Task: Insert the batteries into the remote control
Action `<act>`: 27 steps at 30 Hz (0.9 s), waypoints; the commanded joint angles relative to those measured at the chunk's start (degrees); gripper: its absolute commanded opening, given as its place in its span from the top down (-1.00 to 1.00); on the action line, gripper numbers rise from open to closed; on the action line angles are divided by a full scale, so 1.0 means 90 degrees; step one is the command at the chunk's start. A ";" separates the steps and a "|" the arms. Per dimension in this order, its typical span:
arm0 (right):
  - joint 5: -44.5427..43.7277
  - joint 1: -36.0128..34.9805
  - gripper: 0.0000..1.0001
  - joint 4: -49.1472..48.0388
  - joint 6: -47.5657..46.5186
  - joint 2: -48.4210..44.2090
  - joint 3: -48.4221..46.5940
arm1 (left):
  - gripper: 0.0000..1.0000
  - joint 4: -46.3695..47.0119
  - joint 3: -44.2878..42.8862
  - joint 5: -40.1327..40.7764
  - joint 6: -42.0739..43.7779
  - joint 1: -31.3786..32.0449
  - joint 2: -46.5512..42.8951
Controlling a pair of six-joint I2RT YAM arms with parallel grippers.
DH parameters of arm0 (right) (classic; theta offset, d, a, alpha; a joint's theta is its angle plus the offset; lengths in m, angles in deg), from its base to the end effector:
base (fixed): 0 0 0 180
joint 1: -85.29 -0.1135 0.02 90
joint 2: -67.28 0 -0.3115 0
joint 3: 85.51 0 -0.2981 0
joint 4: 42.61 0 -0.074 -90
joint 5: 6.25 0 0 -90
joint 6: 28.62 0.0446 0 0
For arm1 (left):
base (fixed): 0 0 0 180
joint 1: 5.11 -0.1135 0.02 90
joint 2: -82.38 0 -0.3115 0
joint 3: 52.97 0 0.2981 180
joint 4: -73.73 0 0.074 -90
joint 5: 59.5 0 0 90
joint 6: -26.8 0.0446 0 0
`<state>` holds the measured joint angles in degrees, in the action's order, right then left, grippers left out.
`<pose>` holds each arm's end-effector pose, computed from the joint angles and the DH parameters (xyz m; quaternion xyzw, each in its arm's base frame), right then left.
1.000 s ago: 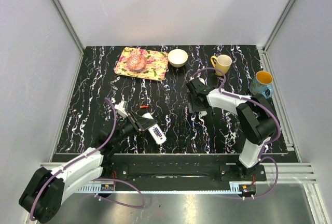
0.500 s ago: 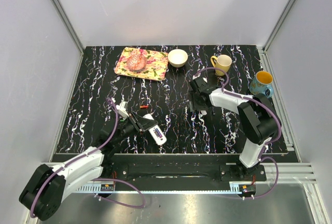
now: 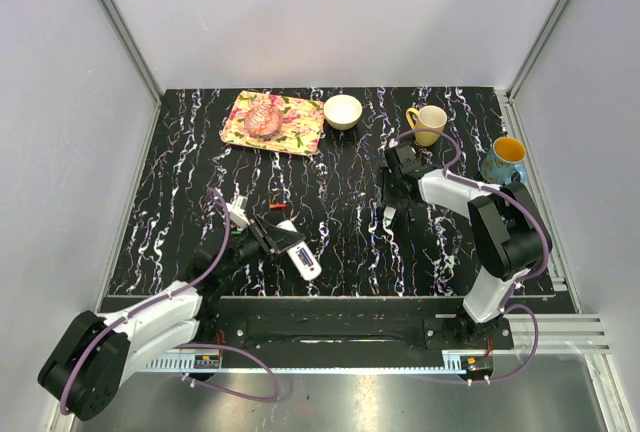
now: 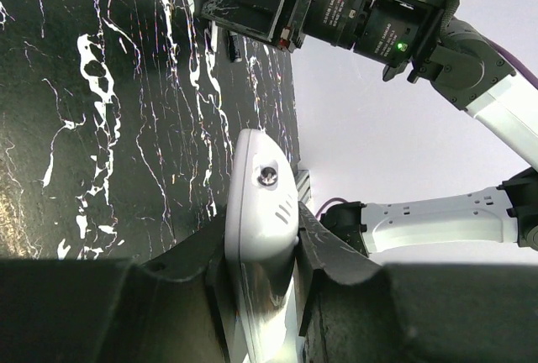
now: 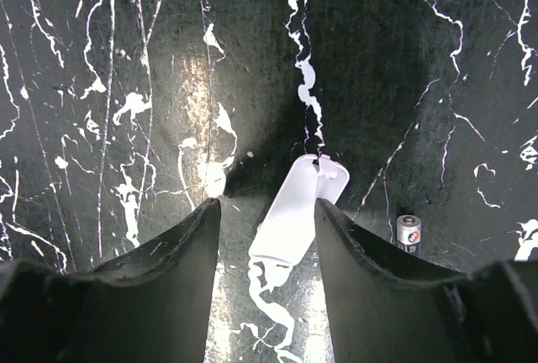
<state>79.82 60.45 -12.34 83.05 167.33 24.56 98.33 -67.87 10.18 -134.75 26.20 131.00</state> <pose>0.3559 0.1614 0.1676 -0.0180 0.9661 0.0704 0.2477 0.1427 -0.1049 0.1634 -0.1503 0.7428 -0.5829 0.2931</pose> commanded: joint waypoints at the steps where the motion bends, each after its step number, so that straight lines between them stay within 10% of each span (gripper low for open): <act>1: 0.0280 0.0074 -0.10 0.0017 0.0190 0.0084 0.0318 | 1.00 0.0596 -0.0230 0.0109 0.0020 0.0027 0.0086; 27: 0.0016 0.0065 -0.39 0.0085 0.0346 -0.0609 0.0377 | 1.00 0.0879 -0.0230 0.0109 -0.0019 0.0134 0.0350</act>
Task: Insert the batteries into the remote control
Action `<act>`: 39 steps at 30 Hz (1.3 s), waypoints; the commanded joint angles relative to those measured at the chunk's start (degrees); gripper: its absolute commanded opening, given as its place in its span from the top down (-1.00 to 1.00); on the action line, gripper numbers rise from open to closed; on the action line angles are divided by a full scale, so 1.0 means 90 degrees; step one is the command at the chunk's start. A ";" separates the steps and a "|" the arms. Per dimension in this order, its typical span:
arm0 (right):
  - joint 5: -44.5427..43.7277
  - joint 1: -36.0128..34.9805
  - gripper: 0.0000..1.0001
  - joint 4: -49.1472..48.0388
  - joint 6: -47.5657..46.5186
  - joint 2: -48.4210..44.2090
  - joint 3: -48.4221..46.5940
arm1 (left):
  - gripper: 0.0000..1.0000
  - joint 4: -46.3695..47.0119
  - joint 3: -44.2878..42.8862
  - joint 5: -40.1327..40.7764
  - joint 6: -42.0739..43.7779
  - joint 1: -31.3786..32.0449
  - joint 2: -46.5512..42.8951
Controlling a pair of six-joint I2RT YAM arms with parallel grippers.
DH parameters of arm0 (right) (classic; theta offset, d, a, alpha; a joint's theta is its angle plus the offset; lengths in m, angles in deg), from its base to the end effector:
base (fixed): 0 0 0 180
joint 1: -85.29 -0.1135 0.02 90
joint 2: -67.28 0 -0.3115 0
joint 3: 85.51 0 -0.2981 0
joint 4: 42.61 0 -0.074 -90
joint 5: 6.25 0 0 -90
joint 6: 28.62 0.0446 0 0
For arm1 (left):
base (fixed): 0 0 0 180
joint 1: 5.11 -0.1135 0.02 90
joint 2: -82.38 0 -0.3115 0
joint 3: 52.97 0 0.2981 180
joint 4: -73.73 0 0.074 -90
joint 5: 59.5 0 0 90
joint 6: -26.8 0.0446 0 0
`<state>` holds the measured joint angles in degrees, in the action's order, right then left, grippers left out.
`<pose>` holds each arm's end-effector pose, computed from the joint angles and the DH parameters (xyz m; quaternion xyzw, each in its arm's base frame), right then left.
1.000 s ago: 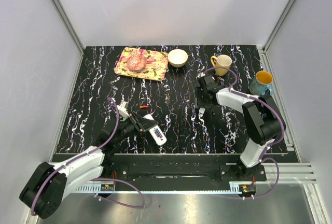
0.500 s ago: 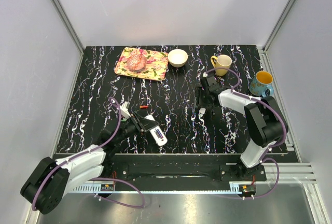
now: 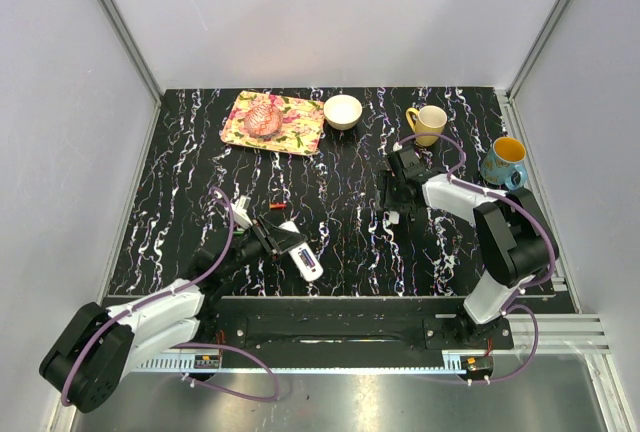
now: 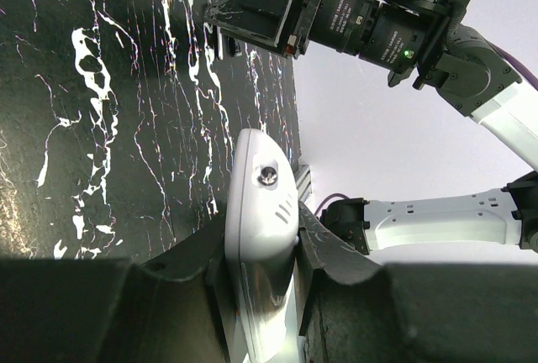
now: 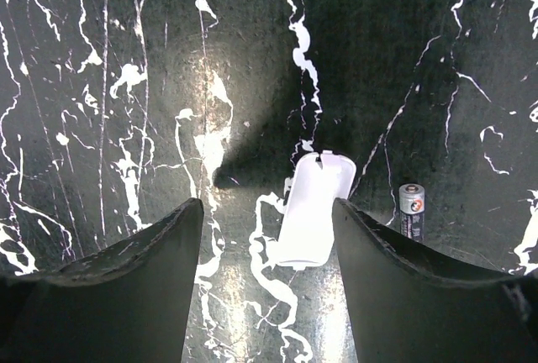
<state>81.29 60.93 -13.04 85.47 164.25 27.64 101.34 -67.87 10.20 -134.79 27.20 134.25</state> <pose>0.3428 0.1531 0.1708 0.0033 0.9650 0.0884 0.2469 0.1440 -0.1094 0.1604 -0.1449 0.7452 -0.5844 0.2868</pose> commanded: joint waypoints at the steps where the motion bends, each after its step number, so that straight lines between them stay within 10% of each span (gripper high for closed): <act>1: -0.0214 0.0011 -0.39 0.0182 0.0086 -0.0247 0.0035 | 1.00 0.0544 -0.0230 0.0106 -0.0014 0.0032 -0.0012; 39: -0.0762 0.0011 1.00 0.0583 0.0076 -0.0169 0.0113 | 1.00 0.0574 -0.0338 0.0077 0.0005 0.0120 0.0095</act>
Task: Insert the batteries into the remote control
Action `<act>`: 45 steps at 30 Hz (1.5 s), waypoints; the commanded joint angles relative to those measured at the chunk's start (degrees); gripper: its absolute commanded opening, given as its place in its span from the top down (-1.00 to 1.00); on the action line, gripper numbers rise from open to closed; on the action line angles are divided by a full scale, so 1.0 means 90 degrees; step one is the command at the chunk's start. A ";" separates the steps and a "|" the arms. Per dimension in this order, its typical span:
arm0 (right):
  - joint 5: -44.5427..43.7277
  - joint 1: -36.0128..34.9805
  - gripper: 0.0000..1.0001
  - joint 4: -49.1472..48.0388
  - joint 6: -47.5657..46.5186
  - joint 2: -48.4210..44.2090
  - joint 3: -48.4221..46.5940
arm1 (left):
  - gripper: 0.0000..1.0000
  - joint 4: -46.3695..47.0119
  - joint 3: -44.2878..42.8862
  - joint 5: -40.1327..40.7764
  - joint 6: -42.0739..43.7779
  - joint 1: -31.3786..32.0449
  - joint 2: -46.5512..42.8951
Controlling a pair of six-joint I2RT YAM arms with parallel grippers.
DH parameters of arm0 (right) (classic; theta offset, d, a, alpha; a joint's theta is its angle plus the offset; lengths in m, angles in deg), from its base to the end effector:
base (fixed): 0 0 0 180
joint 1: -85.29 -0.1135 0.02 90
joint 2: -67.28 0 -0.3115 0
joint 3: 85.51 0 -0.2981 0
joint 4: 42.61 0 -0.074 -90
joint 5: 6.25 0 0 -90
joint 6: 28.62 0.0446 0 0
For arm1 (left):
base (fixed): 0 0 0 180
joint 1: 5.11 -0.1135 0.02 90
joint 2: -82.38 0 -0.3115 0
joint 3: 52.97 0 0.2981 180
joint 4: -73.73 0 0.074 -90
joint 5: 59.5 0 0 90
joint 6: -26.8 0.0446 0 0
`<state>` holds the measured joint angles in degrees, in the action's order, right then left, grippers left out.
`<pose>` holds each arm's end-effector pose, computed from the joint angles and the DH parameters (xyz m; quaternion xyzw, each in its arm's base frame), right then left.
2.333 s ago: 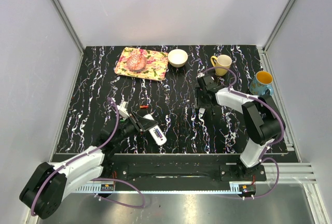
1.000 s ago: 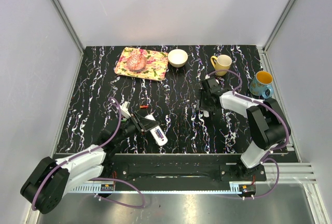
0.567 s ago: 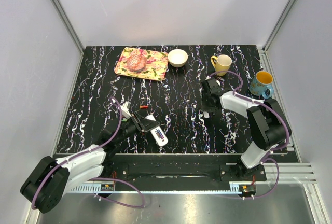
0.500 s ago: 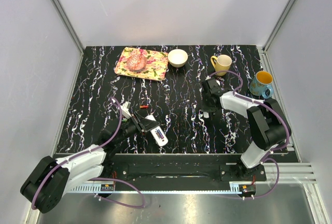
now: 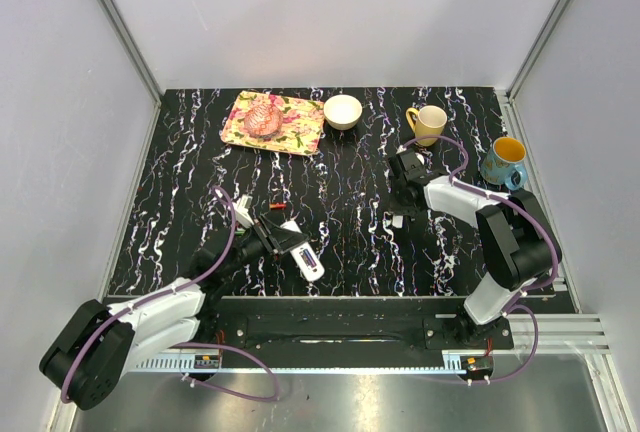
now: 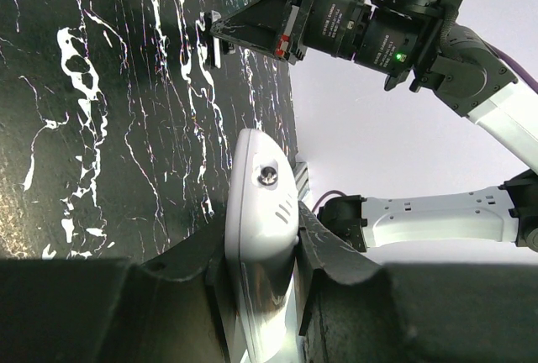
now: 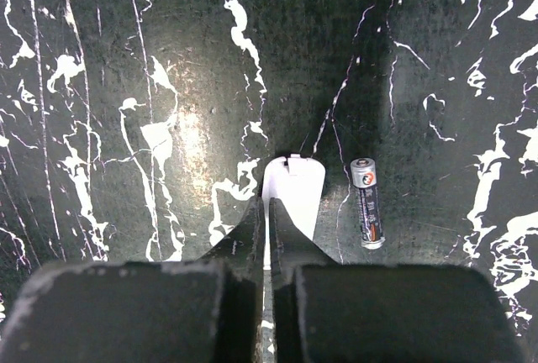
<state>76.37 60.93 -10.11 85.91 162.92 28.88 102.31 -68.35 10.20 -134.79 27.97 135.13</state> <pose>0.3333 0.1446 0.1694 0.0167 0.9694 0.0411 0.2416 0.1447 -0.1128 0.1628 -0.1382 0.7434 -0.5889 0.2856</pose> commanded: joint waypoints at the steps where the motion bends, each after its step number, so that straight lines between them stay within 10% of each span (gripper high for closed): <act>1: -0.0216 0.0011 1.00 0.0258 0.0038 -0.0030 -0.0016 | 1.00 0.0467 -0.0284 0.0077 0.0005 0.0035 0.0008; 21: 0.0799 0.0021 1.00 -0.0142 0.0272 -0.1182 0.0237 | 1.00 0.0428 -0.0333 0.0077 0.0015 0.0035 0.0018; 30: 0.3756 0.0011 1.00 -0.2756 0.1345 -0.1076 0.1163 | 1.00 0.0486 -0.0206 0.0145 -0.0033 0.0055 -0.0128; 45: 0.4569 0.0489 1.00 -0.4918 0.1639 0.0116 0.2278 | 1.00 0.0213 -0.0060 0.0419 0.0005 0.0055 -0.0676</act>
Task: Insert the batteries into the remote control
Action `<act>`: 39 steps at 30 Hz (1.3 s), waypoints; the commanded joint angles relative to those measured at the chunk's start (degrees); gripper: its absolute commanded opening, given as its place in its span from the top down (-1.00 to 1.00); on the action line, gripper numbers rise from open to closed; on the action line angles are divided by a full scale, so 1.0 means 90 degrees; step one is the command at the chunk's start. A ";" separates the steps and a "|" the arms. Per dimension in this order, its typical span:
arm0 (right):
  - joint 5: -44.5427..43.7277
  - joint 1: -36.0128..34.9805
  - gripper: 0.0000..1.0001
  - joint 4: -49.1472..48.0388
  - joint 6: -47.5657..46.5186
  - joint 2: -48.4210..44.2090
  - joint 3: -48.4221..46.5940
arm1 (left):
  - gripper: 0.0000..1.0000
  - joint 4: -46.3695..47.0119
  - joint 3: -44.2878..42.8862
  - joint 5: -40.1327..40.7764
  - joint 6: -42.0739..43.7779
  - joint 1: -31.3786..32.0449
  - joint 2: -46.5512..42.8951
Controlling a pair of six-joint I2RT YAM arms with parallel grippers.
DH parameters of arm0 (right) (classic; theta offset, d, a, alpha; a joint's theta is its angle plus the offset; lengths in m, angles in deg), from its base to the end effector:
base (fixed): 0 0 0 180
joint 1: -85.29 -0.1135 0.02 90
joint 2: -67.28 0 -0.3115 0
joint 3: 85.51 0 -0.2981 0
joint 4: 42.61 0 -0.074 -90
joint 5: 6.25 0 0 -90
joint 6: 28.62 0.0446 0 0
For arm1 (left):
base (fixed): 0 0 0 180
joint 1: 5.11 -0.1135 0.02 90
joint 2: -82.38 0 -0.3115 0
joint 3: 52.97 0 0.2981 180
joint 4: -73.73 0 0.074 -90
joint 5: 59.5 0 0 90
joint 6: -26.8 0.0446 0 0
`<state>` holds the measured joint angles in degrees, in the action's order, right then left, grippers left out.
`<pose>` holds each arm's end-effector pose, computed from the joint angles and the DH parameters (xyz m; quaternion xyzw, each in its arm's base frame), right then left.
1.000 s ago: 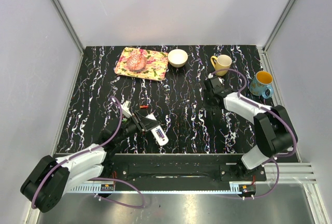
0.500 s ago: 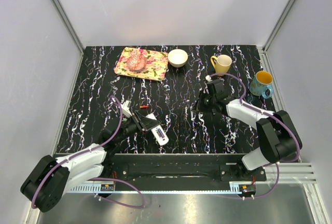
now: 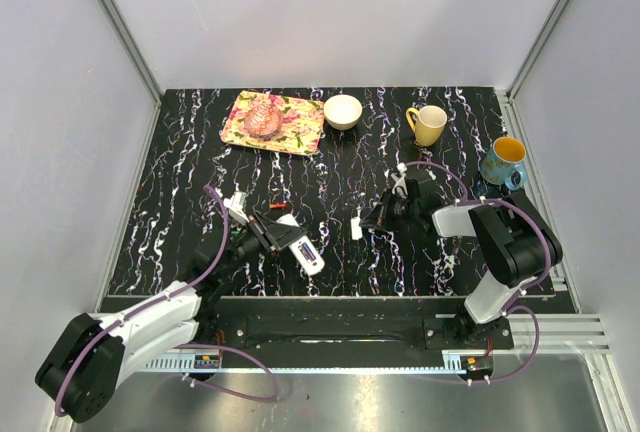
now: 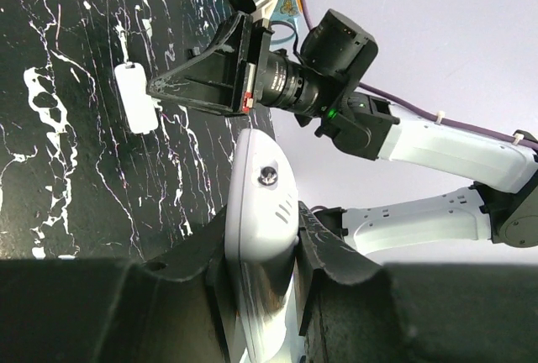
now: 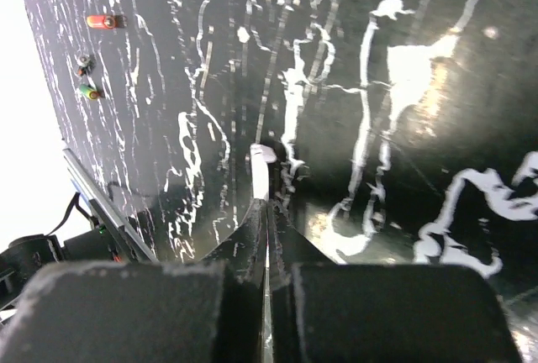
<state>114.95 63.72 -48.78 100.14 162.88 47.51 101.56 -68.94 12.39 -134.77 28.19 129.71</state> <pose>0.2986 0.1429 0.1241 0.0245 0.8877 0.4079 0.2121 0.1425 -0.1102 0.1802 -0.1340 0.7151 -0.6061 0.3215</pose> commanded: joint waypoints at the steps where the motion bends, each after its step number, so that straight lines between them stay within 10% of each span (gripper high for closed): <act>1: 0.0283 0.0198 1.00 -0.0690 0.0078 0.0121 0.0239 | 1.00 0.0295 -0.0004 0.0176 -0.0007 0.0031 -0.0064; 6: 0.0264 0.0267 1.00 -0.0593 0.0097 0.0160 0.0268 | 1.00 0.0354 -0.0033 0.0196 -0.0026 0.0040 0.0034; 12: -0.0320 0.0286 -0.01 0.0293 -0.0185 -0.0337 0.0123 | 1.00 0.0403 -0.0033 0.0186 -0.0046 0.0040 0.0122; 15: -0.0614 0.0277 -0.16 0.0918 -0.0420 -0.0650 -0.0043 | 1.00 0.0432 -0.0014 0.0186 -0.0055 0.0040 0.0112; 18: -0.0849 0.0248 -0.11 0.1368 -0.0625 -0.0923 -0.0054 | 1.00 0.0442 -0.0014 0.0186 -0.0056 0.0040 0.0102; 24: -0.2233 -0.0522 1.00 0.2478 -0.0879 -0.1246 -0.0149 | 1.00 0.0374 0.0016 0.0186 -0.0046 0.0050 0.0024; 39: -0.2744 -0.1374 0.97 0.2620 -0.0635 0.0256 -0.1390 | 1.00 0.0178 -0.0062 0.0186 0.0003 0.0060 -0.0074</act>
<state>94.77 52.21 -26.77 94.89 160.34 39.35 101.04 -68.92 13.20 -134.77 28.47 129.62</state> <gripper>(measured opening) 0.009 0.300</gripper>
